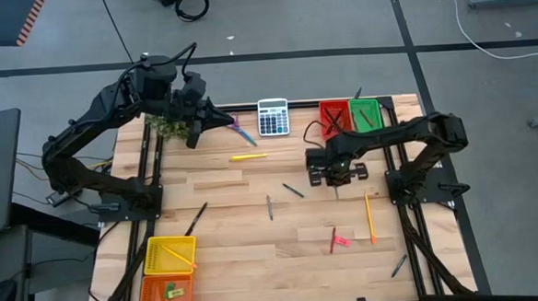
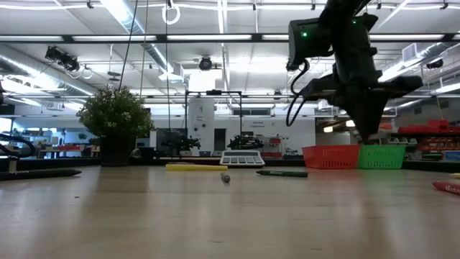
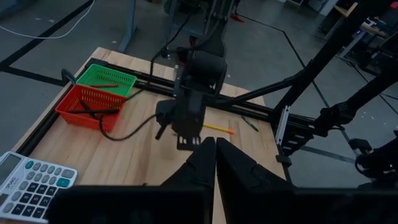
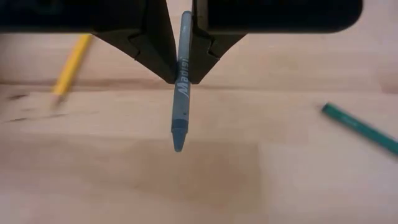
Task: Sort crayons/erasers/pens/pencils in bins
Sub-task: Put the right gray crayon into the green bin
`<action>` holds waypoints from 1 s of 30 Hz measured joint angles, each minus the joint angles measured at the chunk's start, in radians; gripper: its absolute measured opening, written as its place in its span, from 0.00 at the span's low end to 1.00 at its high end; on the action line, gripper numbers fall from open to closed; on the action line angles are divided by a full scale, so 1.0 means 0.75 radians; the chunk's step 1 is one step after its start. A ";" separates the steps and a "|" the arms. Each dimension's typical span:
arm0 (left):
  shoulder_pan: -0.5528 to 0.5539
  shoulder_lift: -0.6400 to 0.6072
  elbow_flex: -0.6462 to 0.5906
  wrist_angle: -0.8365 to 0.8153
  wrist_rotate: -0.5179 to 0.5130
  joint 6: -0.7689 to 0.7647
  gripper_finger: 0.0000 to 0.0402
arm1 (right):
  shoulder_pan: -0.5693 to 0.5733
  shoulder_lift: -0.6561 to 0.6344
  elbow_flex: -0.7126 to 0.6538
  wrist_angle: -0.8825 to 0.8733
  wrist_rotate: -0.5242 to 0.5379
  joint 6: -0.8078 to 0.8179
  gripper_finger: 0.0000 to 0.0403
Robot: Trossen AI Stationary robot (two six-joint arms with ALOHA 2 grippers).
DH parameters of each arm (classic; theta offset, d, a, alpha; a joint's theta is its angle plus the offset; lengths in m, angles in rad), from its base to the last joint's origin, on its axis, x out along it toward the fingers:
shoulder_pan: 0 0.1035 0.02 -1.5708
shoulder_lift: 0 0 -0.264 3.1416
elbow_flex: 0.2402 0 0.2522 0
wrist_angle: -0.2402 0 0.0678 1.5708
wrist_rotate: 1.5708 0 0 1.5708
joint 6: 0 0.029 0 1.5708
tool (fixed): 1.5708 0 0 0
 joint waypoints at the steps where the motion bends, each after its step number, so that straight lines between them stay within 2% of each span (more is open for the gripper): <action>1: 0.000 0.000 0.000 -0.001 0.000 0.000 0.06 | -0.017 -0.021 0.000 -0.037 0.018 -0.010 0.10; 7: 0.000 -0.001 0.000 -0.001 0.000 -0.002 0.04 | -0.190 -0.193 0.000 -0.252 0.176 -0.115 0.10; 14: 0.000 -0.001 0.000 -0.002 0.000 -0.010 0.04 | -0.542 -0.311 0.000 -0.280 0.243 -0.419 0.10; 21: 0.000 -0.001 0.000 -0.002 0.000 -0.040 0.05 | -0.852 -0.298 0.000 -0.237 0.263 -0.753 0.10; 30: -0.001 -0.001 0.000 -0.001 0.000 -0.099 0.04 | -1.085 -0.211 0.000 -0.047 0.295 -1.015 0.10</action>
